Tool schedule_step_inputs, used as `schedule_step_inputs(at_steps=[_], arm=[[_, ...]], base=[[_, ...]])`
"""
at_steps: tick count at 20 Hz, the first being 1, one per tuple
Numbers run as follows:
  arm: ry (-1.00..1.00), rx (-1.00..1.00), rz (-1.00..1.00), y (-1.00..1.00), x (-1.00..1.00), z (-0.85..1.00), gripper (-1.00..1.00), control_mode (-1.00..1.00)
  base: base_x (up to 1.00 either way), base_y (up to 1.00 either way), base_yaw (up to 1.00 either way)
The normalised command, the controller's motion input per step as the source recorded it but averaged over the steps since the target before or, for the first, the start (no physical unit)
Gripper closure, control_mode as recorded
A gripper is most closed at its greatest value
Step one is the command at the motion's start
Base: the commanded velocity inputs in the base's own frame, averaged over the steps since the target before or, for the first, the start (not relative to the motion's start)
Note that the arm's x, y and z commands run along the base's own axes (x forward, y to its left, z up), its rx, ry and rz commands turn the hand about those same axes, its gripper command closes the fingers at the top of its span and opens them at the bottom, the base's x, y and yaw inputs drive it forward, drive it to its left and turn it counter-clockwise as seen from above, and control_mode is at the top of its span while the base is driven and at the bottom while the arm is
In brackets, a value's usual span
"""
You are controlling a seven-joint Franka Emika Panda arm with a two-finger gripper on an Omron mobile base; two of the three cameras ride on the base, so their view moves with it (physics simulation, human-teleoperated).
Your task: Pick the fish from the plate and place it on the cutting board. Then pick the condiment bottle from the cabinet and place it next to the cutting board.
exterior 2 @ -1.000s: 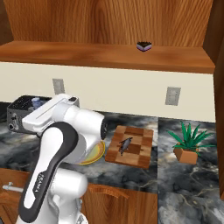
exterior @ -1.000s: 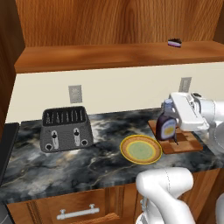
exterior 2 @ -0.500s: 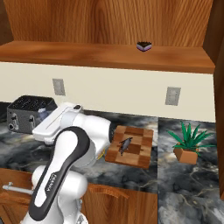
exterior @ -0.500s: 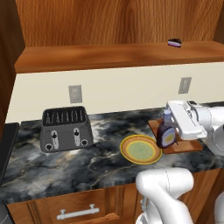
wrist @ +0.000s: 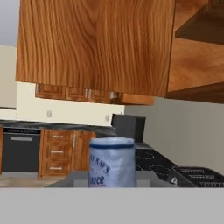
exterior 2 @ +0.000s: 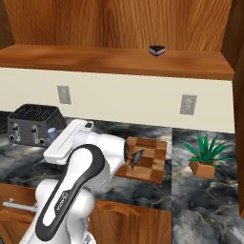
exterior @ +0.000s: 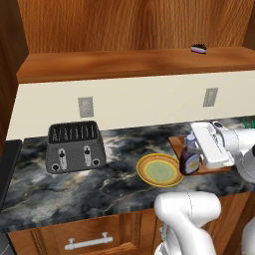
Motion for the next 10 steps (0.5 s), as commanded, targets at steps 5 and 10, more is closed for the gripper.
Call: schedule_step_inputs(at_steps=[5, 10], arm=[[-0.06, 0.00, -0.12, 0.00, 0.00, -0.42, 1.00, -1.00], [-0.07, 0.00, -0.17, 0.00, 0.00, -0.41, 1.00, -1.00]], base=[[0.00, 0.00, 0.00], [0.00, 0.00, 0.00]])
